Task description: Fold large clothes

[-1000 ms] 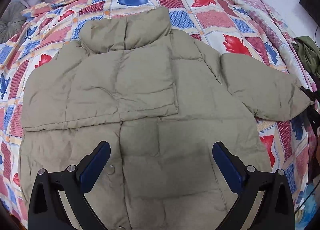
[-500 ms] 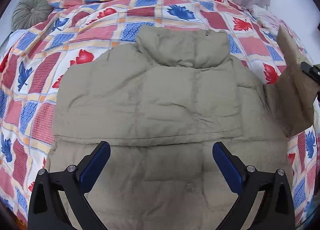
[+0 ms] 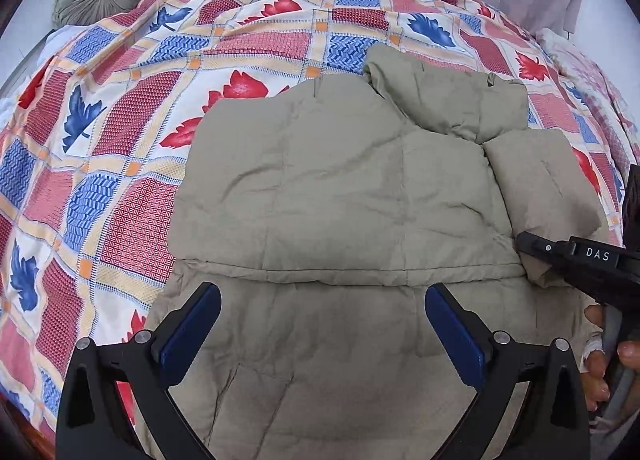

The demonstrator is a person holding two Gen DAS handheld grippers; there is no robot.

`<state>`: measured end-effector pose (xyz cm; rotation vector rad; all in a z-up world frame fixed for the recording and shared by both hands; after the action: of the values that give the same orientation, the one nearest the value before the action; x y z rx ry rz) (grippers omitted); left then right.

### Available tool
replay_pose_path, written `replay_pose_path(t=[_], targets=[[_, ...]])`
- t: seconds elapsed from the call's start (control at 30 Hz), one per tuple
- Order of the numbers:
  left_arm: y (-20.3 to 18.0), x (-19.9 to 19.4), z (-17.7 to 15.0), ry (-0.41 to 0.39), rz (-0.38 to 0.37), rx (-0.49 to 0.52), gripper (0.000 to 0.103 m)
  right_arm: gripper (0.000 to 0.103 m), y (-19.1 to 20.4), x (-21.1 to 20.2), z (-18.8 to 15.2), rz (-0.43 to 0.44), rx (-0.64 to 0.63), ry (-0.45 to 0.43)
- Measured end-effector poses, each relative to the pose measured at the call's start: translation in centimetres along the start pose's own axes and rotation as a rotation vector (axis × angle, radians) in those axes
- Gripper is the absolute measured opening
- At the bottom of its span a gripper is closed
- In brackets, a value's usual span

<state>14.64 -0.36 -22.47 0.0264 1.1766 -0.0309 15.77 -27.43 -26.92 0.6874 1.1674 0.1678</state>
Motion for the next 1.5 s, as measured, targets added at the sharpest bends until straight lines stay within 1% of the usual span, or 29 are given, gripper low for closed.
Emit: replay_pose_path(t=[0.1,0.17,0.2,0.23,0.27,0.33,0.43,0.57,0.6,0.63,0.67,0.7,0.73,0.77,0.83,0.9,0.97,1.0,1.03,1.07,1.1,1.13,1.17,1.23,1.3,1.37,1.43,1.47,1.5], targets=[[-0.5,0.1,0.0,0.003,-0.018,0.006,0.102,0.009,-0.5,-0.5,-0.2,0.004,0.042,0.01],[-1.0,0.2,0.3,0.002,-0.037,0.01,0.102,0.021,-0.2,-1.5,-0.4,0.009,0.049,0.017],[-1.2,0.2,0.5,0.002,-0.046,0.01,0.102,0.045,0.0,-2.5,-0.7,0.03,0.049,0.005],[-1.4,0.1,0.5,0.001,-0.055,0.009,0.102,0.075,0.1,-3.3,-0.9,0.047,0.05,-0.007],[-1.5,0.2,0.7,0.002,-0.065,0.006,0.102,0.082,0.2,-4.1,-1.0,0.057,0.053,-0.027],[-1.5,0.3,1.1,0.001,-0.073,-0.001,0.102,0.082,-0.5,-6.0,-1.0,0.07,0.081,-0.066],[-1.0,0.3,1.7,-0.01,-0.066,-0.018,0.102,0.082,-2.4,-8.1,0.1,0.088,0.185,-0.136],[0.6,-0.1,2.5,-0.034,-0.059,-0.034,0.102,0.08,-4.3,-8.8,1.8,0.075,0.282,-0.181],[1.0,-0.2,2.7,-0.037,-0.058,-0.034,0.102,0.073,-4.4,-8.7,2.1,0.075,0.296,-0.191],[1.5,-0.2,2.9,-0.04,-0.059,-0.037,0.102,0.052,-4.4,-8.6,2.5,0.075,0.305,-0.195],[2.0,-0.3,3.1,-0.044,-0.056,-0.044,0.102,0.04,-4.3,-8.4,2.8,0.072,0.314,-0.193],[2.6,-0.3,3.3,-0.048,-0.054,-0.053,0.102,0.02,-3.8,-8.0,3.3,0.082,0.303,-0.19],[3.2,-0.4,3.4,-0.051,-0.057,-0.065,0.102,0.015,-3.0,-7.6,3.6,0.085,0.279,-0.19],[3.8,-0.5,3.5,-0.052,-0.064,-0.081,0.102,0.015,-1.7,-7.3,4.0,0.081,0.228,-0.19],[4.9,-0.5,3.7,-0.044,-0.083,-0.118,0.102,0.015,1.6,-6.6,4.5,0.061,0.081,-0.181],[6.0,-0.4,3.8,-0.032,-0.111,-0.156,0.102,0.015,5.5,-5.1,4.0,0.041,-0.063,-0.148],[6.7,-0.3,3.8,-0.025,-0.136,-0.189,0.102,0.015,8.6,-3.0,2.8,0.024,-0.174,-0.085],[6.9,-0.3,3.8,-0.021,-0.151,-0.203,0.102,0.016,9.9,-1.6,1.9,0.009,-0.22,-0.04],[6.9,-0.3,3.8,-0.018,-0.168,-0.214,0.102,0.02,10.8,-0.2,0.9,-0.018,-0.259,0.006],[6.8,-0.2,3.8,-0.015,-0.192,-0.223,0.102,0.027,11.4,1.1,-0.1,-0.043,-0.29,0.051],[6.7,-0.2,3.9,-0.012,-0.219,-0.23,0.102,0.053,11.6,1.8,-0.9,-0.055,-0.308,0.083],[6.3,-0.2,3.9,-0.011,-0.239,-0.232,0.102,0.075,11.7,2.4,-1.7,-0.054,-0.318,0.106],[5.9,-0.2,3.9,-0.009,-0.264,-0.23,0.102,0.077,11.8,2.5,-2.4,-0.039,-0.322,0.117],[4.7,0.1,4.1,0.002,-0.299,-0.214,0.102,0.077,11.2,1.8,-3.1,-0.028,-0.312,0.121],[3.2,0.8,4.1,0.027,-0.338,-0.188,0.102,0.077,9.9,0.3,-3.3,-0.033,-0.282,0.103],[1.5,1.9,4.1,0.059,-0.368,-0.167,0.102,0.077,7.8,-1.6,-3.6,-0.051,-0.254,0.08],[-0.2,3.3,4.0,0.09,-0.381,-0.148,0.102,0.076,5.3,-3.5,-3.8,-0.093,-0.236,0.06],[-0.9,3.9,3.9,0.103,-0.38,-0.137,0.102,0.074,4.2,-4.4,-3.9,-0.111,-0.229,0.05],[-1.8,4.7,3.9,0.113,-0.377,-0.127,0.099,0.061,2.7,-5.4,-4.1,-0.136,-0.223,0.041]])
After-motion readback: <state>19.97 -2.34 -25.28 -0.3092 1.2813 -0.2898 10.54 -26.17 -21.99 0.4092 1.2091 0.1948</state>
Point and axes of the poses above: each gripper's, at about its wrist camera, not at the fingertips, and x roughly the way its jaws point, y to its left, z to its top, the point moved 5 cm from there along x, roughly the way its jaws point, and after that the axes turned 5 degrees about z, right-handed, at the moved point
